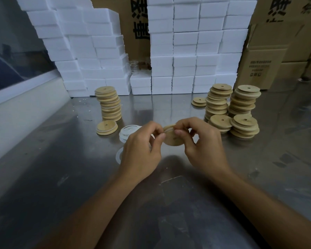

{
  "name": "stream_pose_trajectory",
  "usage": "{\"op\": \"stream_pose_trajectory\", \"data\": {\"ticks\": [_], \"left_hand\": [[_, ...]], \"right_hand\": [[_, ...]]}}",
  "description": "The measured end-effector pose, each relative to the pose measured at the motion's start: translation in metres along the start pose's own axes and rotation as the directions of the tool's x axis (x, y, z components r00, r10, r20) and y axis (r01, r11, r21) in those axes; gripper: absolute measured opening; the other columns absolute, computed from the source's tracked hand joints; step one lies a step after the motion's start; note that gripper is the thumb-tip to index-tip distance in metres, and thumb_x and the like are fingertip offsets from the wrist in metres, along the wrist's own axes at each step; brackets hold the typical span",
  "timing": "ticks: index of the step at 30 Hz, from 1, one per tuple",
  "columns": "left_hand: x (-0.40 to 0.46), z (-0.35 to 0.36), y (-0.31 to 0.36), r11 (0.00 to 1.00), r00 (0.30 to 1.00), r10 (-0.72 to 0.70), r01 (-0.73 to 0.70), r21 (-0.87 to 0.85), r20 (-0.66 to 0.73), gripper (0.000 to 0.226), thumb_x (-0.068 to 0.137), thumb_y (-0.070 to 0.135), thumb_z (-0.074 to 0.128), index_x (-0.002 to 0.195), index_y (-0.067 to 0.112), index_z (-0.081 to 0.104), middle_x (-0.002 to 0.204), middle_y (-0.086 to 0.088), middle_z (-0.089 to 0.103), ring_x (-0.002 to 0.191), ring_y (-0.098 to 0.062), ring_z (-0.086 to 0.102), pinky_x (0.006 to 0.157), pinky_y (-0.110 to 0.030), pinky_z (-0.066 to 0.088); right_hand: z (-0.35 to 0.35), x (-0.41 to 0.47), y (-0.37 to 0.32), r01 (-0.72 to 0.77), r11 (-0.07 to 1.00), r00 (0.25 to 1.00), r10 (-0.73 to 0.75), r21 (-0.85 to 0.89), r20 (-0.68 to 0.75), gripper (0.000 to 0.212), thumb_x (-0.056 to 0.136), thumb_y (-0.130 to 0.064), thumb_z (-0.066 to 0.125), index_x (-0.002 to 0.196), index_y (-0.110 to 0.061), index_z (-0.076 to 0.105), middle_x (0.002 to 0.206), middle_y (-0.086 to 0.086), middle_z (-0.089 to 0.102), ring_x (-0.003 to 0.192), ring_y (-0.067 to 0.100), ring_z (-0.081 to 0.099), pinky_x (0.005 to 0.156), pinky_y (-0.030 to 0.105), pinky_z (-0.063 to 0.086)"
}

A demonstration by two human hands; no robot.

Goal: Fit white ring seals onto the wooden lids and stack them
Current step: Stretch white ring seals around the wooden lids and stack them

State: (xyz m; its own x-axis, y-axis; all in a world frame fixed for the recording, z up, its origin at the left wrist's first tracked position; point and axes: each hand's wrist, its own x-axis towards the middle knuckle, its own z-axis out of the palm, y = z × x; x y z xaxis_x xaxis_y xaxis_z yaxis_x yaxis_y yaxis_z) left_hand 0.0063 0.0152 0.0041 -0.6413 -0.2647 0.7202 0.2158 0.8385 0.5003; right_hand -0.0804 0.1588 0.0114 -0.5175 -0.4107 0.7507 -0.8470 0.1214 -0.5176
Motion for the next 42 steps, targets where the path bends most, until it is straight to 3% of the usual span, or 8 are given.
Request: {"op": "stream_pose_trajectory", "data": {"ticks": [3, 7, 12, 17, 23, 26, 34, 42], "left_hand": [[0.002, -0.003, -0.004, 0.999, 0.994, -0.043, 0.043, 0.007, 0.104, 0.011, 0.093, 0.014, 0.060, 0.088, 0.023, 0.056, 0.077, 0.007, 0.061, 0.070, -0.011, 0.057, 0.061, -0.042, 0.050], [0.002, -0.005, -0.006, 0.996, 0.987, -0.041, 0.029, 0.078, 0.153, 0.019, 0.091, 0.010, 0.061, 0.084, 0.025, 0.052, 0.071, 0.014, 0.053, 0.068, -0.009, 0.052, 0.058, -0.036, 0.045], [0.003, -0.003, -0.009, 0.983, 0.984, -0.173, 0.175, -0.063, 0.044, 0.021, 0.089, 0.000, 0.059, 0.078, 0.017, 0.053, 0.064, 0.001, 0.059, 0.059, -0.015, 0.056, 0.054, -0.028, 0.045], [0.003, 0.002, -0.011, 0.907, 0.934, -0.358, 0.351, -0.233, 0.011, 0.023, 0.090, -0.001, 0.056, 0.075, 0.015, 0.055, 0.067, -0.014, 0.062, 0.062, -0.036, 0.061, 0.063, -0.052, 0.054], [0.010, -0.008, -0.022, 0.834, 0.864, -0.504, 0.480, -0.272, -0.022, 0.024, 0.090, 0.002, 0.056, 0.070, 0.015, 0.056, 0.063, -0.014, 0.062, 0.054, -0.023, 0.056, 0.057, -0.045, 0.053], [0.012, -0.021, -0.036, 0.780, 0.790, -0.607, 0.573, -0.254, -0.082, 0.017, 0.089, 0.006, 0.058, 0.073, 0.011, 0.061, 0.054, 0.000, 0.063, 0.046, -0.012, 0.060, 0.049, -0.029, 0.053], [0.026, -0.047, -0.062, 0.481, 0.449, -0.872, 0.710, -0.514, -0.195, 0.017, 0.092, 0.015, 0.060, 0.076, 0.011, 0.065, 0.064, -0.003, 0.070, 0.042, -0.011, 0.063, 0.036, -0.018, 0.035], [0.036, -0.065, -0.088, 0.237, 0.316, -0.949, 0.686, -0.688, -0.012, 0.013, 0.099, 0.010, 0.053, 0.110, 0.002, 0.054, 0.084, -0.006, 0.067, 0.044, -0.008, 0.066, 0.035, -0.012, 0.041]], "right_hand": [[0.000, 0.000, 0.002, -0.013, 1.000, 1.000, 0.013, 0.002, 0.011, 0.010, 0.087, -0.001, 0.067, 0.091, -0.011, 0.068, 0.088, -0.001, 0.069, 0.081, 0.007, 0.060, 0.070, 0.015, 0.047], [0.001, 0.000, 0.000, -0.018, 1.000, 1.000, 0.018, 0.022, 0.014, 0.012, 0.087, 0.001, 0.067, 0.091, -0.010, 0.068, 0.089, -0.001, 0.070, 0.082, 0.007, 0.059, 0.070, 0.012, 0.046], [0.002, 0.000, -0.008, -0.116, 0.988, 0.991, 0.122, 0.106, -0.052, 0.007, 0.089, -0.009, 0.070, 0.096, -0.012, 0.070, 0.089, -0.010, 0.069, 0.085, 0.004, 0.065, 0.070, 0.015, 0.051], [0.005, -0.002, -0.007, -0.327, 0.925, 0.945, 0.319, 0.191, 0.076, 0.016, 0.090, -0.018, 0.070, 0.103, -0.025, 0.063, 0.098, -0.018, 0.067, 0.090, 0.001, 0.067, 0.068, 0.020, 0.057], [0.006, -0.003, 0.002, -0.436, 0.888, 0.900, 0.427, 0.148, 0.090, 0.009, 0.090, -0.028, 0.069, 0.096, -0.023, 0.064, 0.096, -0.014, 0.067, 0.082, 0.009, 0.068, 0.069, 0.033, 0.058], [0.003, -0.003, 0.006, -0.458, 0.883, 0.888, 0.448, 0.106, 0.101, 0.005, 0.091, -0.029, 0.067, 0.088, -0.026, 0.065, 0.090, -0.014, 0.068, 0.080, 0.012, 0.069, 0.072, 0.040, 0.059], [0.004, -0.002, 0.007, -0.483, 0.871, 0.875, 0.474, 0.092, 0.104, 0.008, 0.091, -0.028, 0.068, 0.083, -0.025, 0.066, 0.085, -0.010, 0.069, 0.075, 0.014, 0.069, 0.071, 0.043, 0.058], [0.005, -0.002, 0.008, -0.488, 0.869, 0.871, 0.480, 0.075, 0.107, 0.009, 0.091, -0.029, 0.067, 0.082, -0.026, 0.066, 0.082, -0.008, 0.070, 0.072, 0.013, 0.068, 0.069, 0.038, 0.058]]}}
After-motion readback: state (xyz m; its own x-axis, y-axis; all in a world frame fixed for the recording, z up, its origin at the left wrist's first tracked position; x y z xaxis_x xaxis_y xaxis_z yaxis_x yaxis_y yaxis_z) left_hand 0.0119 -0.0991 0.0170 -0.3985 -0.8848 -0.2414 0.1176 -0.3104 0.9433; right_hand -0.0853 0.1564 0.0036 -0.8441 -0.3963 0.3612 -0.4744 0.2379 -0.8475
